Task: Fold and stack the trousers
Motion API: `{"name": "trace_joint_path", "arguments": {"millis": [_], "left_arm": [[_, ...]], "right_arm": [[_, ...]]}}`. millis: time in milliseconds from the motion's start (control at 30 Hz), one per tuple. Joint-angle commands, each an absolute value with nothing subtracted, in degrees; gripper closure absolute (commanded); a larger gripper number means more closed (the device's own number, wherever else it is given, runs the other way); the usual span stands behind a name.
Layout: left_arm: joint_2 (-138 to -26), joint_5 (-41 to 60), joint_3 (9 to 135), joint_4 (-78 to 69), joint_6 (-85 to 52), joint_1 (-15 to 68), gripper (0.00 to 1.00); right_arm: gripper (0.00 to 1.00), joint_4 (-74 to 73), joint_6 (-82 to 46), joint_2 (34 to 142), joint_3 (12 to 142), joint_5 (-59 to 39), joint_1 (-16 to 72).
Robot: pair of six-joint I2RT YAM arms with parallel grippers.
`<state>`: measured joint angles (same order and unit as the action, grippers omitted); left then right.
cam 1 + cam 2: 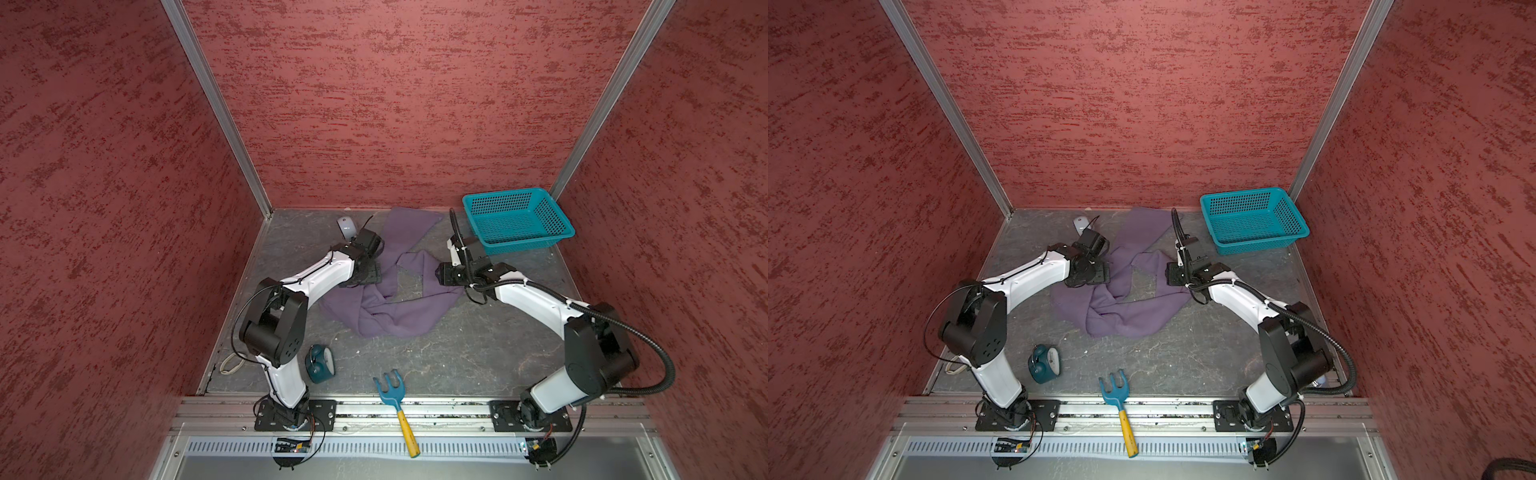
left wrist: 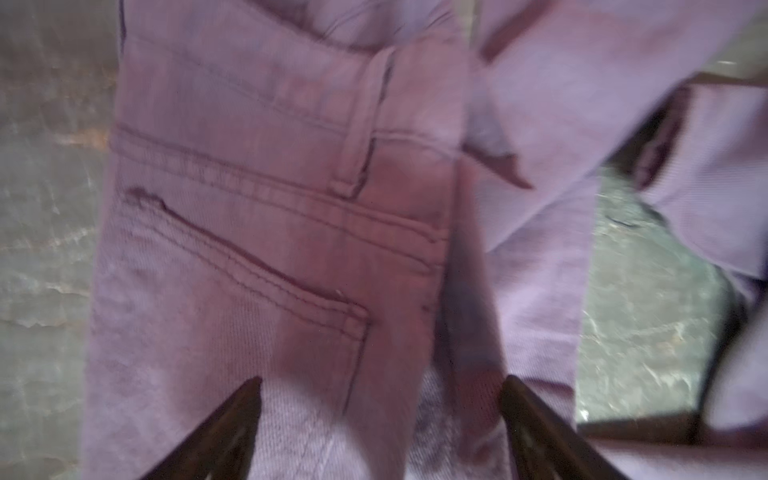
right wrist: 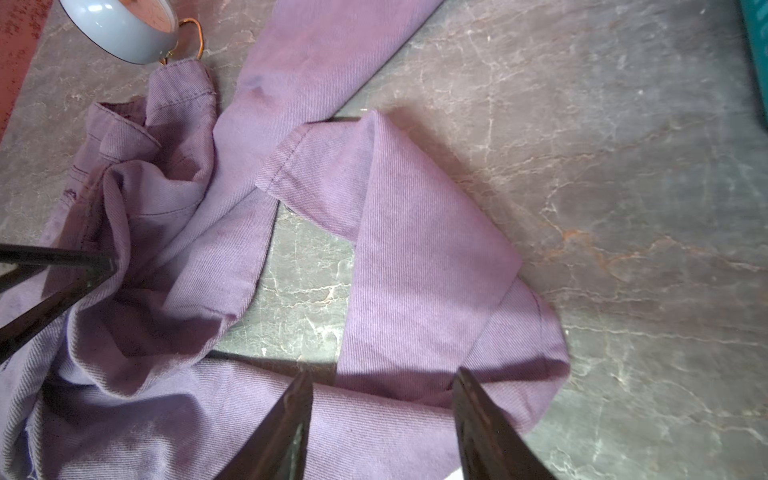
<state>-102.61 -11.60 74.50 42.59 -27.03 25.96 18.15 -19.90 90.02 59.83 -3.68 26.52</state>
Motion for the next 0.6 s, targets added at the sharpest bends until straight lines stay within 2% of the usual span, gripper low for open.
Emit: {"name": "trace_joint_path", "arguments": {"millis": [0, 67, 100, 133, 267, 433, 567], "left_arm": [[-104.4, -13.0, 76.8, 44.4, -27.0, 25.6, 0.37], [-105.7, -13.5, 78.3, 45.7, -27.2, 25.1, 0.82], [-106.0, -14.2, 79.3, 46.7, -27.4, 24.9, 0.95], [-105.9, -15.0, 80.4, 47.9, -27.3, 24.7, 1.00], [-101.0, -16.7, 86.3, 52.3, -25.2, 22.9, 1.00], [-89.3, -21.2, 93.6, 56.1, -23.6, 18.8, 1.00], [-79.6, -25.2, 94.1, 55.9, -23.2, 15.3, 1.00]], "right_arm": [[0.45, 18.6, -20.3, 89.9, 58.7, -4.2, 26.5], [0.45, 17.8, -21.2, 89.9, 58.3, -5.1, 26.4], [0.45, 17.3, -21.4, 89.9, 58.0, -5.4, 26.4], [0.45, 17.1, -21.6, 89.9, 58.0, -5.4, 26.4], [0.45, 16.6, -20.8, 89.9, 58.9, -8.0, 27.5], [0.42, 20.4, -15.6, 92.3, 64.6, -3.9, 37.4], [0.35, 17.7, -15.8, 95.6, 67.1, -4.6, 43.7]]}}
